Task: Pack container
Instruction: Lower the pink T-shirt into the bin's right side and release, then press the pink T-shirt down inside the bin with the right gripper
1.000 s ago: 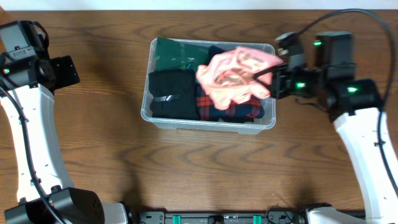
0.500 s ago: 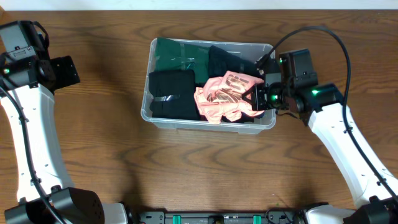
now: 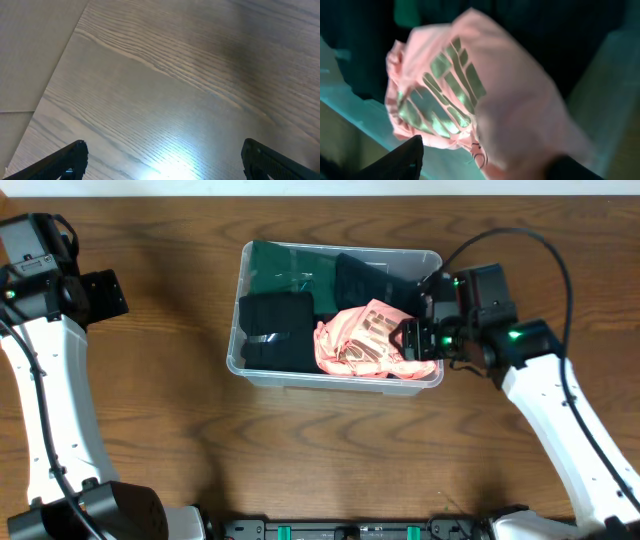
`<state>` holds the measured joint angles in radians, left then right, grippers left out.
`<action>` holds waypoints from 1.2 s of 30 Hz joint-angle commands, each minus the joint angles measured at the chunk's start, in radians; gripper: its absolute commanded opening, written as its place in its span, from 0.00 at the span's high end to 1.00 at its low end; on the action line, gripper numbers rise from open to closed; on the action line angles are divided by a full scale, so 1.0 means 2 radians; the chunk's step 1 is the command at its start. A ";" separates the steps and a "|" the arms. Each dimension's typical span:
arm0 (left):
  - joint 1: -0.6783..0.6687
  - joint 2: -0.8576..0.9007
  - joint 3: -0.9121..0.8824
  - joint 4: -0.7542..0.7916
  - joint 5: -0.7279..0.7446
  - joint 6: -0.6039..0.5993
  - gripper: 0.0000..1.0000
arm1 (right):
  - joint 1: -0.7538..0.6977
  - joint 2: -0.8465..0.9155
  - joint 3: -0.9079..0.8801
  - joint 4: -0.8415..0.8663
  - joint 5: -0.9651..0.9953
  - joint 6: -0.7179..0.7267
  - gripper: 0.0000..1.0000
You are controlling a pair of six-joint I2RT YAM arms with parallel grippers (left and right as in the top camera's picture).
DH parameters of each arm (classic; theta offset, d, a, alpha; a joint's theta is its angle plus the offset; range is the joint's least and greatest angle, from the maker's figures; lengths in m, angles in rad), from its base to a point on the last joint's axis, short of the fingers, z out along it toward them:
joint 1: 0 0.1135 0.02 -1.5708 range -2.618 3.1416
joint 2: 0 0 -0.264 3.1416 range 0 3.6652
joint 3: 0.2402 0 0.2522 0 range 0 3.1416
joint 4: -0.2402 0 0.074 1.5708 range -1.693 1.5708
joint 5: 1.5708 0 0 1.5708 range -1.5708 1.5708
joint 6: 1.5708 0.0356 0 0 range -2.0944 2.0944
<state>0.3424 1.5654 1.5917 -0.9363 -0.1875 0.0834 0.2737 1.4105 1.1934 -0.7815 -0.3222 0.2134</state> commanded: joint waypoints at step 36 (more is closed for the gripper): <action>0.001 0.002 -0.002 -0.001 -0.004 0.005 0.02 | 0.019 0.065 0.152 -0.089 0.108 -0.036 0.41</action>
<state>0.3424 1.5654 1.5921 -0.9363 -0.1875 0.0834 0.3500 1.6459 1.3972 -0.9226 -0.1749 0.1513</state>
